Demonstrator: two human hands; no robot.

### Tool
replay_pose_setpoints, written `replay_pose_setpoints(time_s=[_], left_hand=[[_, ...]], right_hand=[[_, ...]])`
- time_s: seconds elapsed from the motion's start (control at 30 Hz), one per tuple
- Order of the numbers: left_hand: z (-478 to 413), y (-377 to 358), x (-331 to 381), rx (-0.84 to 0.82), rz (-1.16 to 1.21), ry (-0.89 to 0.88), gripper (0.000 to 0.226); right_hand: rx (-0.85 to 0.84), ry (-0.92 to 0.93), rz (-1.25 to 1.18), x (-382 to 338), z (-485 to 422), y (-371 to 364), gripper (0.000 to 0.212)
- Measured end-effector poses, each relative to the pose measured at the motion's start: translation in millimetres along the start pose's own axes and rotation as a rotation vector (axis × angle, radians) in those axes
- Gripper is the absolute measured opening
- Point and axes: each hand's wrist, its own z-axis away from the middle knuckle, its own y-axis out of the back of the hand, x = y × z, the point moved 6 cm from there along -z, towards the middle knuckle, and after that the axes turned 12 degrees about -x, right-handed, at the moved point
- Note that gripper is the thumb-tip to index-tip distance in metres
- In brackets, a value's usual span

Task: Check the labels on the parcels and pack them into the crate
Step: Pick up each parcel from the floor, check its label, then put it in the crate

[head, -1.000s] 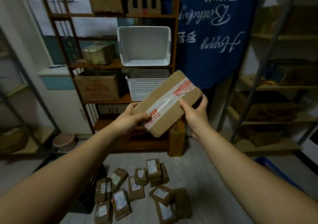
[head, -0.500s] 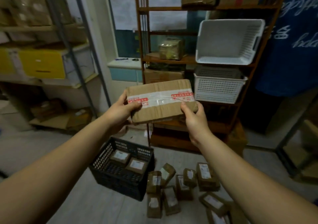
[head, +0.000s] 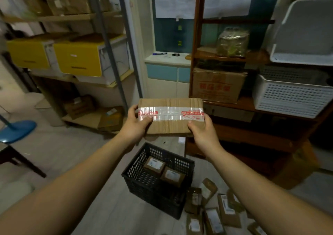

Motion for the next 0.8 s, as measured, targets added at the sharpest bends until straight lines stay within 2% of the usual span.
replay_pose_setpoints(time_s=[0.13,0.33,0.4,0.5,0.57,0.63,0.73,0.8], left_hand=[[-53.3,42.9,7.9,-0.067,-0.062,-0.011,0.065],[-114.5,108.3,26.5,-0.068,-0.131,-0.090,0.066],[-134.4,120.0,24.4,-0.079,-0.144,-0.087,0.065],[-170.2,131.1,13.0,-0.123,-0.208,-0.080,0.059],[-199.0,137.3,1.1,-0.158,-0.307,-0.091,0.055],[-226.7,141.4,-15.1,-0.212,-0.394,-0.090,0.049],[-260.1,143.0,-39.4,-0.343,-0.400,-0.105,0.038],[-275.7,140.6,-59.9,-0.423,-0.396,-0.093,0.050]], right_hand=[[0.009,0.051,-0.006,0.4,-71.4,-33.4,0.049],[-0.008,0.099,-0.017,-7.9,-155.1,-90.3,0.034],[0.030,0.105,0.021,-7.2,-171.1,-99.0,0.035],[0.100,0.041,0.225,-0.3,-191.9,-105.1,0.065],[0.100,0.022,0.268,7.1,-201.3,-112.8,0.083],[0.089,-0.001,0.310,19.2,-206.0,-121.6,0.094],[0.090,-0.100,0.398,44.0,-208.4,-131.7,0.105],[0.092,-0.180,0.446,65.6,-210.8,-135.6,0.110]])
